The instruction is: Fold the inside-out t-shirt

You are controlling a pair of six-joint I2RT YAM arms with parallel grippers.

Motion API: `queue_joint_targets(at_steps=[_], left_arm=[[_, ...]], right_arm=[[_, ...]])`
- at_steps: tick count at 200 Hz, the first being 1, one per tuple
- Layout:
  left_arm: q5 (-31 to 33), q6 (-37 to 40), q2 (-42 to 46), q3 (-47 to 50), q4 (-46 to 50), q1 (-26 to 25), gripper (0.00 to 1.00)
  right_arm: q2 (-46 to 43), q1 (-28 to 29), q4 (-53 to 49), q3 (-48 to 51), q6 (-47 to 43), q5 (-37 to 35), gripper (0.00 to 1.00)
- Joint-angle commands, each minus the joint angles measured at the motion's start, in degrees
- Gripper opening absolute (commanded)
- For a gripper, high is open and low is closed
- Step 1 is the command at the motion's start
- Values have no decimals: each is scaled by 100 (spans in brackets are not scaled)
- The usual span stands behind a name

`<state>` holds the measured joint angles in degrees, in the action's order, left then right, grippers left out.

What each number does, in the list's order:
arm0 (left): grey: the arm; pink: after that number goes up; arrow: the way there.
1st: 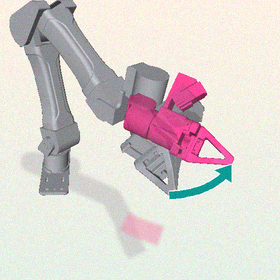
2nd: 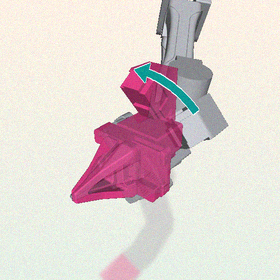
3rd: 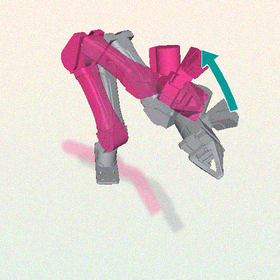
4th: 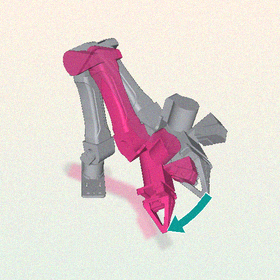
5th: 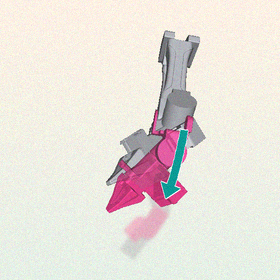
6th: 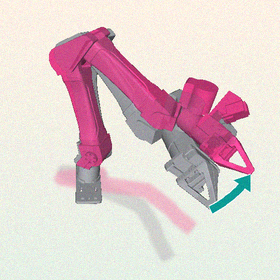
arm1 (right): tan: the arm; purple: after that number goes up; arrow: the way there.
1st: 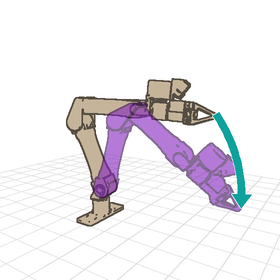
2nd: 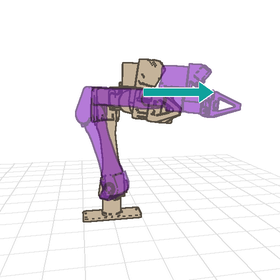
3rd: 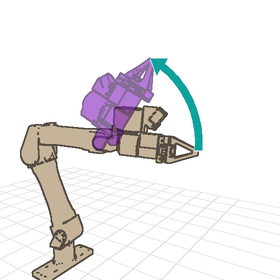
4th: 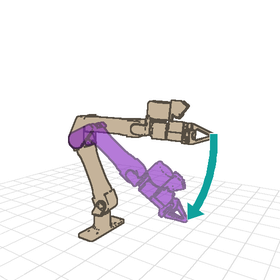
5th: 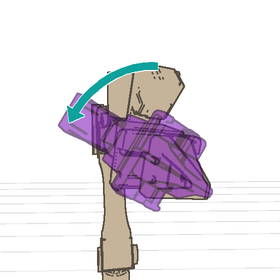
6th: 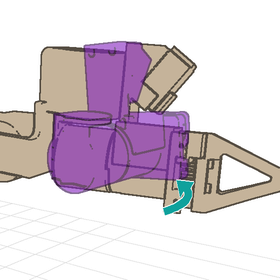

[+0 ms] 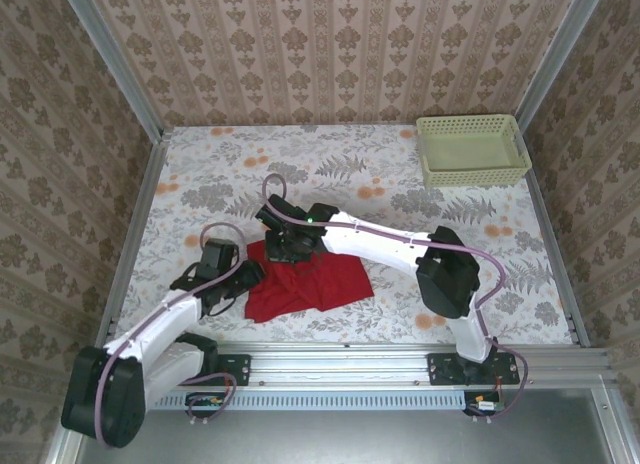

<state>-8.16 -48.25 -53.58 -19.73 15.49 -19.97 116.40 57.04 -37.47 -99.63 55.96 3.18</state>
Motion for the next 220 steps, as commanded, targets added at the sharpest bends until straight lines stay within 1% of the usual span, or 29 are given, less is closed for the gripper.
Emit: queue_joint_targets(at_steps=[1,18,29,44,57,64,75,103,114,132,147,155,175,189,201,209,220], left_arm=[[437,-190,604,17,960,195,48],[666,-238,1200,-63,1582,382,49],[735,-193,1531,-141,1833,478,50],[786,-54,1727,-322,2061,529,52],[655,176,1599,-545,2039,505,52],[562,279,1450,-699,2005,442,52],[668,316,1162,-1033,2110,189,52],[1276,256,410,-1873,2027,-1099,56],[1283,245,-16,-2103,1802,-1370,58],[1080,124,-746,-2388,1337,-1578,58],[746,-35,-1218,-2389,672,-1591,57],[680,-76,-1453,-2377,396,-1590,57],[601,-62,-1996,-2422,166,-1525,54],[573,-19,-2176,-2404,208,-1416,52],[550,69,-2139,-2367,309,-1316,50],[700,134,-1990,-2361,542,-1291,50],[1099,226,-1716,-2385,1006,-1275,52]], right_arm=[[42,88,-13,-438,-158,219,36],[-77,160,-519,-847,-577,68,48],[-304,183,-798,-926,-899,-170,53],[-722,165,-1068,-691,-1232,-657,56],[-1047,11,-1201,-272,-1398,-1034,57],[-1221,-131,-1175,44,-1457,-1107,57],[-1449,-391,-995,582,-1567,-1040,57],[-1742,-1079,-431,1684,-1671,-683,56],[-1711,-1254,-154,1942,-1751,-561,56],[-1430,-1443,79,1996,-1882,-338,55],[-1170,-1547,390,1973,-1918,-10,51],[-1036,-1576,572,1942,-1930,139,50],[-632,-1668,654,1727,-1904,292,48],[-366,-1703,595,1557,-1929,208,48],[-179,-1707,376,1370,-2014,-15,48],[-119,-1706,259,1286,-2111,-122,48],[-136,-1705,201,1261,-2222,-295,49]])
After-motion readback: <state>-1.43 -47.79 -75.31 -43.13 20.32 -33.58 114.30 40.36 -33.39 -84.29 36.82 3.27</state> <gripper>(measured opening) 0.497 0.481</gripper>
